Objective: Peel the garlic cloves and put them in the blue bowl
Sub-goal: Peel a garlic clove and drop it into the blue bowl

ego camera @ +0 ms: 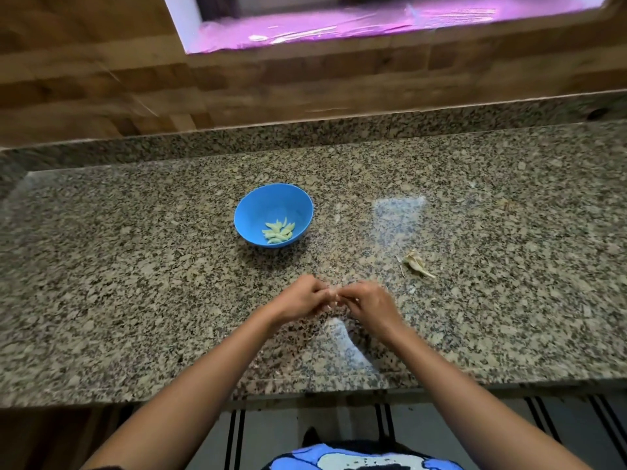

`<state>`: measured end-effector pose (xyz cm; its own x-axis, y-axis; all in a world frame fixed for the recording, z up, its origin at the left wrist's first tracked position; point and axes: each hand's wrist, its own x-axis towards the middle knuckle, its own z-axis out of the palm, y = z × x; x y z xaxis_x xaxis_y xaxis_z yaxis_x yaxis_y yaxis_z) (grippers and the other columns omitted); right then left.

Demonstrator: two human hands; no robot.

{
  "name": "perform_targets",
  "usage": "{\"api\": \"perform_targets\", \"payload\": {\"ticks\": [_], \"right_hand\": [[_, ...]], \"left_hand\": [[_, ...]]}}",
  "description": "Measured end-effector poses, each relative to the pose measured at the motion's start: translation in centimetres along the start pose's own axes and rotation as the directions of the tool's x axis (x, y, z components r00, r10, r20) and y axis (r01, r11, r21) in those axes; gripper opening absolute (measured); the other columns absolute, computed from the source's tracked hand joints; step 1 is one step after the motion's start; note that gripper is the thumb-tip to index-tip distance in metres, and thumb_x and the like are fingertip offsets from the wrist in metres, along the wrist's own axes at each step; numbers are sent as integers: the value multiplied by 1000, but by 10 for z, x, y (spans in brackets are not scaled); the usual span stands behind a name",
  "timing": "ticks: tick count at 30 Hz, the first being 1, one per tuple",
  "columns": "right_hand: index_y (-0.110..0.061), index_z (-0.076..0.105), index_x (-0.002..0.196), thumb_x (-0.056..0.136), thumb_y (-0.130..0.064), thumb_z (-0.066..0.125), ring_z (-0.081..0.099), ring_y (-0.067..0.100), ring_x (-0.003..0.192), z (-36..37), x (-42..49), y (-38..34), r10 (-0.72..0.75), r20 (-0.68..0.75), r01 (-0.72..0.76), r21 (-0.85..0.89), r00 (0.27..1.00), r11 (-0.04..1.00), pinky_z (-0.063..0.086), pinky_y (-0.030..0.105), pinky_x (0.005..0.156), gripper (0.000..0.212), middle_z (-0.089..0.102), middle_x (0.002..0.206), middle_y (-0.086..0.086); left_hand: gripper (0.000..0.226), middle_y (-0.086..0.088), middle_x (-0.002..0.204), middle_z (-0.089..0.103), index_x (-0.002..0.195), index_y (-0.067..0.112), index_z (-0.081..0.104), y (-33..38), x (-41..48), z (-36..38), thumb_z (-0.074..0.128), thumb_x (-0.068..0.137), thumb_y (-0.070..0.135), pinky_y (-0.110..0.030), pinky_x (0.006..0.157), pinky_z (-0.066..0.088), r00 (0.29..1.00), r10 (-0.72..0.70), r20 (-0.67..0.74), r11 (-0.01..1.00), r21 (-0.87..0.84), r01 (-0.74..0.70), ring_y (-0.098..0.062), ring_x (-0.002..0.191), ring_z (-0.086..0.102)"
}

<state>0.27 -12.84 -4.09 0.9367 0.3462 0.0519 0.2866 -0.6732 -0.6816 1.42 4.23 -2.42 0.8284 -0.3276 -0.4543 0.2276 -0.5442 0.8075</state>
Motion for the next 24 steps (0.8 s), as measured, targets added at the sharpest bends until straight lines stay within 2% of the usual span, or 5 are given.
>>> {"api": "perform_targets", "payload": {"ticks": [2, 4, 13, 19, 24], "right_hand": [[-19, 66, 112, 89, -31, 49, 64, 18, 91, 10, 1, 8, -131, -151, 114, -119, 980, 986, 55, 38, 80, 31, 69, 104, 2], [-26, 42, 138, 97, -45, 27, 36, 15, 134, 16, 2, 19, -138, -70, 113, -288, 988, 951, 21, 46, 114, 47, 40, 144, 0], [-18, -5, 148, 87, -64, -13, -16, 13, 142, 5, -26, 61, 117, 32, -82, -538, 993, 839, -16, 36, 112, 77, -14, 155, 1], [-19, 35, 141, 93, -47, 24, 33, 13, 135, 1, -4, 24, -17, 72, 30, -189, 997, 981, 17, 34, 117, 57, 37, 145, 1], [-13, 65, 111, 91, -23, 52, 58, 2, 68, -14, 10, -2, 135, 193, -163, 143, 972, 976, 53, 20, 71, 25, 69, 92, 2]], "left_hand": [[25, 5, 55, 59, 74, 14, 67, -3, 1, -2, 55, 94, 23, -24, 47, 36, 996, -8, -84, 990, -141, -4, -12, 50, 47], [26, 4, 56, 60, 75, 11, 67, -3, 5, 1, 55, 95, 22, -25, 49, 39, 969, -43, -245, 976, -219, -12, -12, 51, 49], [24, -5, 66, 64, 81, 6, 69, -1, 18, 12, 57, 93, 23, -25, 51, 46, 947, -84, -309, 976, -218, 16, -14, 55, 55], [10, 6, 67, 65, 90, 12, 73, 6, 18, 12, 68, 84, 18, -15, 51, 42, 961, 70, -266, 997, -9, -75, -2, 54, 54], [18, 2, 73, 70, 102, 14, 71, 4, 9, 6, 63, 88, 22, -21, 54, 54, 940, 283, -189, 911, 359, -202, -8, 55, 62]]}}
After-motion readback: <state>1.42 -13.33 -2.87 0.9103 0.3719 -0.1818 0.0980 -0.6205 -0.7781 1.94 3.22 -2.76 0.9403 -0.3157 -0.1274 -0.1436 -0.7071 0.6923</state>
